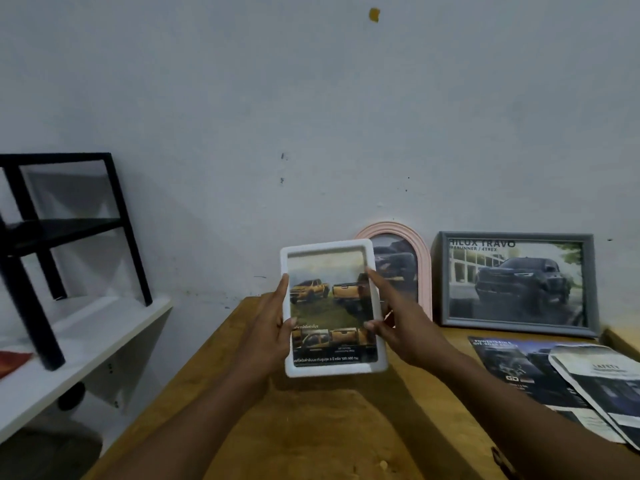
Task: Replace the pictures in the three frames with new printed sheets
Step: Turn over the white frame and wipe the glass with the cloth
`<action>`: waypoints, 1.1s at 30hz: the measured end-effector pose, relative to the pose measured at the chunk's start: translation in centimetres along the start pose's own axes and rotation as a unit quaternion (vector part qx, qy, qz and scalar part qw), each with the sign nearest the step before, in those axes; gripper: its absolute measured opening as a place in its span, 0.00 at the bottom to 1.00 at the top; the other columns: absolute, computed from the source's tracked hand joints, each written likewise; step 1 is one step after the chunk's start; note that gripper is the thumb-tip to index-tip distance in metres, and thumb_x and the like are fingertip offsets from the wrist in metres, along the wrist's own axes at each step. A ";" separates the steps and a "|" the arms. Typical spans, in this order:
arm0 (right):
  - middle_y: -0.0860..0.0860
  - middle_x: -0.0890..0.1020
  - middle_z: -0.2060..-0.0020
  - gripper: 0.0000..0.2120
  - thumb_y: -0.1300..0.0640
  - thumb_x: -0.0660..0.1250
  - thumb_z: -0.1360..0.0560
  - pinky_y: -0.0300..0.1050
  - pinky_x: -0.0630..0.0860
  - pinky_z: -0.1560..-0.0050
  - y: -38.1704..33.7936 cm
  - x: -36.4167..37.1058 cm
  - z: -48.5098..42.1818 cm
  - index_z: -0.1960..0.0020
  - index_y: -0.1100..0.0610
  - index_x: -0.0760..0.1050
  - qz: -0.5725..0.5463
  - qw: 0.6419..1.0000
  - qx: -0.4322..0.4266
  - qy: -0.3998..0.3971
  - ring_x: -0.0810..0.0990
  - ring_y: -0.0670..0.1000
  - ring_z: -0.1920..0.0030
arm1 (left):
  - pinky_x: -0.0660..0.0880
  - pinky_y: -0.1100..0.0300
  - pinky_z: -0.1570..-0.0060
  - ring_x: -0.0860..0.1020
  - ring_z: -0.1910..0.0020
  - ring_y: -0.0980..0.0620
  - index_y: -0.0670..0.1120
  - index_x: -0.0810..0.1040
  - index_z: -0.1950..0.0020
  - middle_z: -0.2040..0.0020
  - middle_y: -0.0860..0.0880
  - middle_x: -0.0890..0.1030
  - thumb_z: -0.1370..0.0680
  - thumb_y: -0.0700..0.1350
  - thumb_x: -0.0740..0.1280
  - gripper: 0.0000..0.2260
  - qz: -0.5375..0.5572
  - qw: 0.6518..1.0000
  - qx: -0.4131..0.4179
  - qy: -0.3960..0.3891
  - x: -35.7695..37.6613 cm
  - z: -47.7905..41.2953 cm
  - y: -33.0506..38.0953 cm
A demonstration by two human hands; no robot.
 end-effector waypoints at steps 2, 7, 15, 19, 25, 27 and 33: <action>0.51 0.75 0.32 0.45 0.58 0.71 0.23 0.45 0.81 0.47 0.0 1.3 -1.9 0.21 0.36 0.45 0.016 1.000 -0.013 -0.009 0.79 0.44 0.46 | 0.79 0.58 0.44 0.76 0.42 0.53 0.65 0.48 0.20 0.39 0.53 0.72 0.18 0.41 0.67 0.37 -0.031 0.999 0.019 0.006 -1.0 -1.6 -1.5; 0.52 0.75 0.30 0.48 0.58 0.72 0.25 0.54 0.81 0.44 1.3 3.9 -7.2 0.24 0.29 0.43 0.038 0.999 -0.020 -0.019 0.80 0.51 0.39 | 0.77 0.61 0.44 0.75 0.43 0.57 0.66 0.49 0.21 0.40 0.54 0.70 0.19 0.41 0.68 0.39 -0.051 0.998 0.020 0.008 -0.8 -5.4 -5.7; 0.54 0.80 0.37 0.47 0.56 0.71 0.24 0.51 0.83 0.50 4.4 7.7 -14.5 0.25 0.32 0.40 0.103 0.995 -0.003 -0.017 0.83 0.50 0.49 | 0.71 0.76 0.56 0.75 0.47 0.63 0.68 0.48 0.21 0.39 0.56 0.69 0.19 0.41 0.68 0.39 -0.062 0.998 0.005 0.019 1.8 -11.2 -11.3; 0.54 0.81 0.41 0.50 0.63 0.72 0.26 0.44 0.82 0.58 4.9 10.0 -16.5 0.23 0.35 0.41 0.079 0.997 0.006 -0.002 0.81 0.47 0.57 | 0.73 0.74 0.56 0.76 0.45 0.58 0.66 0.50 0.20 0.39 0.55 0.70 0.18 0.40 0.67 0.37 -0.060 0.998 0.002 0.024 1.7 -13.5 -12.5; 0.54 0.80 0.44 0.51 0.66 0.70 0.26 0.44 0.83 0.59 6.0 12.3 -18.1 0.24 0.32 0.41 0.054 0.998 0.021 0.032 0.81 0.47 0.60 | 0.75 0.72 0.55 0.76 0.44 0.53 0.67 0.53 0.20 0.37 0.55 0.71 0.18 0.39 0.66 0.36 -0.054 0.998 -0.016 0.004 1.6 -15.5 -14.0; 0.52 0.79 0.47 0.48 0.66 0.68 0.24 0.47 0.83 0.62 6.1 12.5 -18.3 0.25 0.31 0.41 0.038 0.998 0.033 0.039 0.81 0.48 0.62 | 0.77 0.68 0.51 0.76 0.43 0.53 0.66 0.53 0.20 0.38 0.54 0.71 0.17 0.39 0.65 0.35 -0.046 0.999 -0.024 -0.008 1.9 -16.0 -14.1; 0.55 0.79 0.45 0.47 0.67 0.66 0.23 0.52 0.83 0.59 5.9 12.7 -18.8 0.23 0.35 0.41 0.043 0.996 0.046 0.060 0.80 0.48 0.62 | 0.78 0.64 0.48 0.73 0.37 0.53 0.66 0.53 0.19 0.34 0.53 0.70 0.17 0.37 0.64 0.35 -0.027 0.998 -0.049 -0.019 2.4 -16.7 -14.1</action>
Point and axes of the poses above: each hand's wrist, its own z-axis away from the middle knuckle, its own x-axis out of the palm, y = z × x, the point moved 1 cm from there along -z, towards the middle knuckle
